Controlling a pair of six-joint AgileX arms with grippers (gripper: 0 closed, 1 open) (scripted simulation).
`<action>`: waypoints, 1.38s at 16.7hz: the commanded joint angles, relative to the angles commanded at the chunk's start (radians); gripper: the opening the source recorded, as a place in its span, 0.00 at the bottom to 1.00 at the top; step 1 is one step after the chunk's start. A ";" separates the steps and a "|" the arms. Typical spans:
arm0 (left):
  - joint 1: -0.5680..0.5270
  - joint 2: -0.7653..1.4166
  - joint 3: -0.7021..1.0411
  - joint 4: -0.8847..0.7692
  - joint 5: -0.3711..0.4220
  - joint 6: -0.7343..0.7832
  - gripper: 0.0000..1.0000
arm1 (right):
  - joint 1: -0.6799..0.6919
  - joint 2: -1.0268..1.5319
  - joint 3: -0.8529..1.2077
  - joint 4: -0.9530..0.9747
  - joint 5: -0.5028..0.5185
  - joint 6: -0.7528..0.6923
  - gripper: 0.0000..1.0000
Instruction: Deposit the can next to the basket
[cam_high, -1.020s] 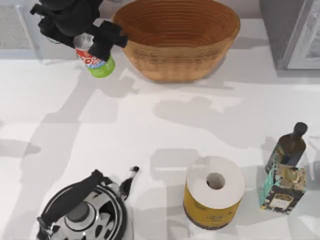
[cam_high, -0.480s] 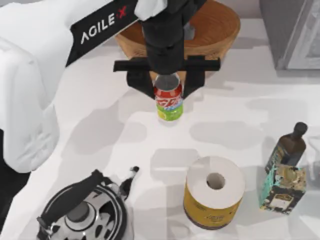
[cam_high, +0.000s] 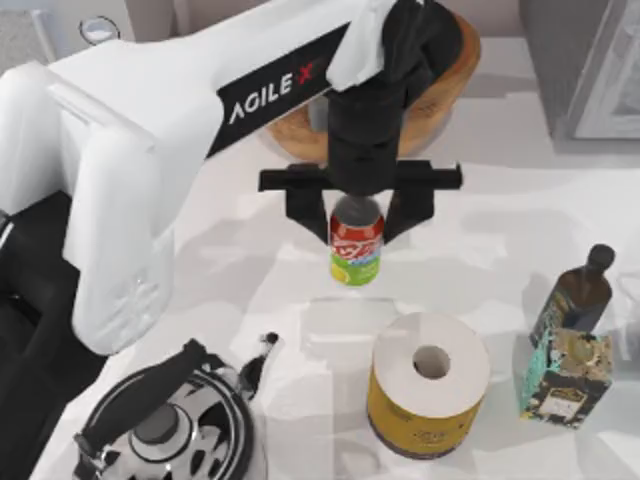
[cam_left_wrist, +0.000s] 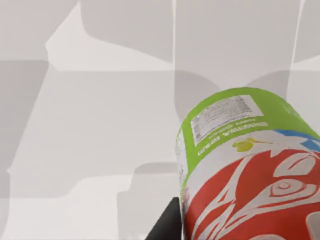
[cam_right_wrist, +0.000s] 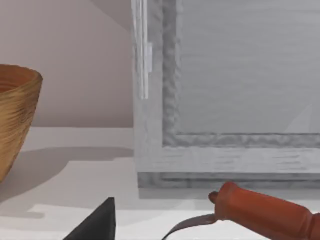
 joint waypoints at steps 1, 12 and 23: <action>0.005 0.001 -0.003 0.001 0.002 0.003 0.00 | 0.000 0.000 0.000 0.000 0.000 0.000 1.00; -0.016 0.050 -0.070 -0.037 0.035 0.002 0.00 | 0.000 0.000 0.000 0.000 0.000 0.000 1.00; 0.000 -0.001 -0.034 0.032 0.000 0.000 0.23 | 0.000 0.000 0.000 0.000 0.000 0.000 1.00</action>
